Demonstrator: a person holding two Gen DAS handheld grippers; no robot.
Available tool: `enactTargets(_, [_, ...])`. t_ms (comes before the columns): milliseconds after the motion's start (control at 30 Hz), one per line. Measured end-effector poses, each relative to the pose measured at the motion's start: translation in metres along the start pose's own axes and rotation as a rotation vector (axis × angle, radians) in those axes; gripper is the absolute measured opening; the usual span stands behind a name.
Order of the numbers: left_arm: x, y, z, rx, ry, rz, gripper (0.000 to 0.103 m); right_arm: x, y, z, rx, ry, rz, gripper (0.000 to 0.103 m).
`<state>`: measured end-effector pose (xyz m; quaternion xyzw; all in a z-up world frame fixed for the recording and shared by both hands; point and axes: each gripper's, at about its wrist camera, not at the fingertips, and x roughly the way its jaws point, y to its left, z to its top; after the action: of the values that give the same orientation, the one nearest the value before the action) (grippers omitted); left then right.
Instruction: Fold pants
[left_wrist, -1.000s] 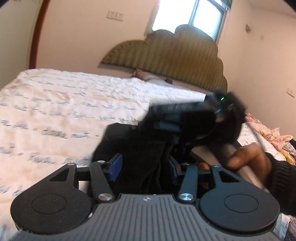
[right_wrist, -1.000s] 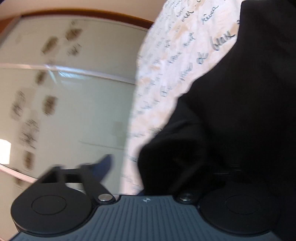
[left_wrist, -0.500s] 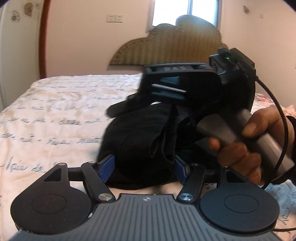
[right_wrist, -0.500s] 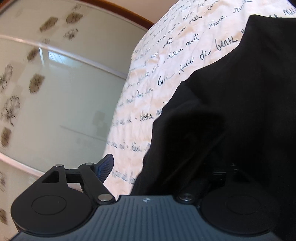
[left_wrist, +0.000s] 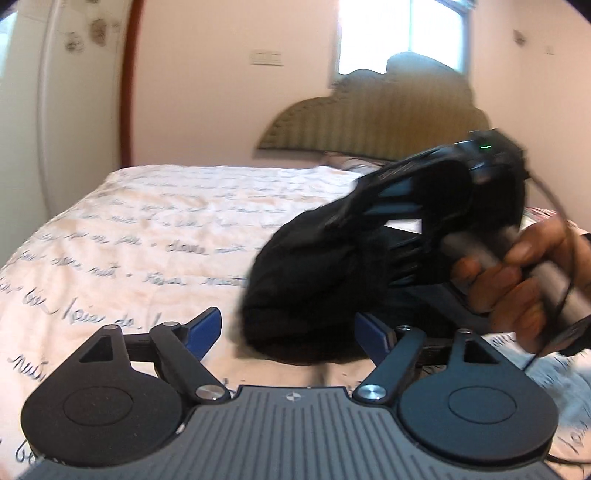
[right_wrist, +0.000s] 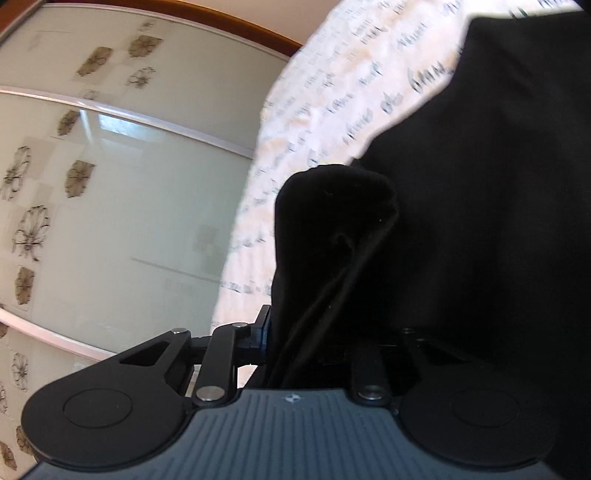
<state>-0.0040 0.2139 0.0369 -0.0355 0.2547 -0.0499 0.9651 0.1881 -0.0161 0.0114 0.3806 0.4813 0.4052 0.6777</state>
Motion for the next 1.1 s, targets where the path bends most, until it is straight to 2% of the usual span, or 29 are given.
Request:
enactTargets(100, [0.013,-0.001,0.01,-0.089,0.038,0.049,0.081,-0.011,0.002,0.013,0.047,-0.006,0.062,0.022])
enactTargets(167, [0.019,-0.003,0.016,-0.162,0.054,0.011,0.081,-0.023,0.005,0.022,0.056,-0.022,0.091,0.022])
enactTargets(233, [0.024,-0.014,0.021,-0.156,0.053,-0.029,0.082,-0.037,0.009,0.029,0.039,-0.038,0.102,0.022])
enactTargets(300, [0.033,-0.029,0.024,-0.115,0.056,-0.027,0.082,-0.053,0.011,0.036,0.038,-0.052,0.113,0.022])
enactTargets(433, [0.053,-0.047,0.023,-0.119,0.127,0.019,0.077,-0.091,0.017,0.045,-0.003,-0.073,0.134,0.022])
enactTargets(533, [0.059,-0.057,0.014,-0.143,0.166,0.062,0.068,-0.123,0.017,0.049,-0.031,-0.088,0.118,0.022])
enactTargets(567, [0.058,-0.06,0.013,-0.149,0.163,0.065,0.065,-0.131,0.014,0.049,-0.034,-0.095,0.11,0.022])
enactTargets(633, [0.056,-0.065,0.012,-0.139,0.161,0.059,0.051,-0.149,0.007,0.05,-0.033,-0.101,0.09,0.022])
enactTargets(700, [0.056,-0.074,0.012,-0.117,0.166,0.046,0.023,-0.163,-0.002,0.05,-0.016,-0.113,0.066,0.022])
enactTargets(767, [0.059,-0.084,0.013,-0.089,0.172,0.043,0.014,-0.172,-0.016,0.05,0.013,-0.115,0.049,0.022])
enactTargets(867, [0.057,-0.092,0.017,-0.072,0.182,0.077,0.012,-0.179,-0.04,0.049,0.069,-0.119,0.027,0.022])
enactTargets(967, [0.049,-0.102,0.025,-0.041,0.163,0.081,0.013,-0.186,-0.043,0.048,0.075,-0.131,0.055,0.022])
enactTargets(1100, [0.048,-0.124,0.024,0.081,0.128,0.118,0.015,-0.204,-0.041,0.05,0.039,-0.15,0.094,0.022])
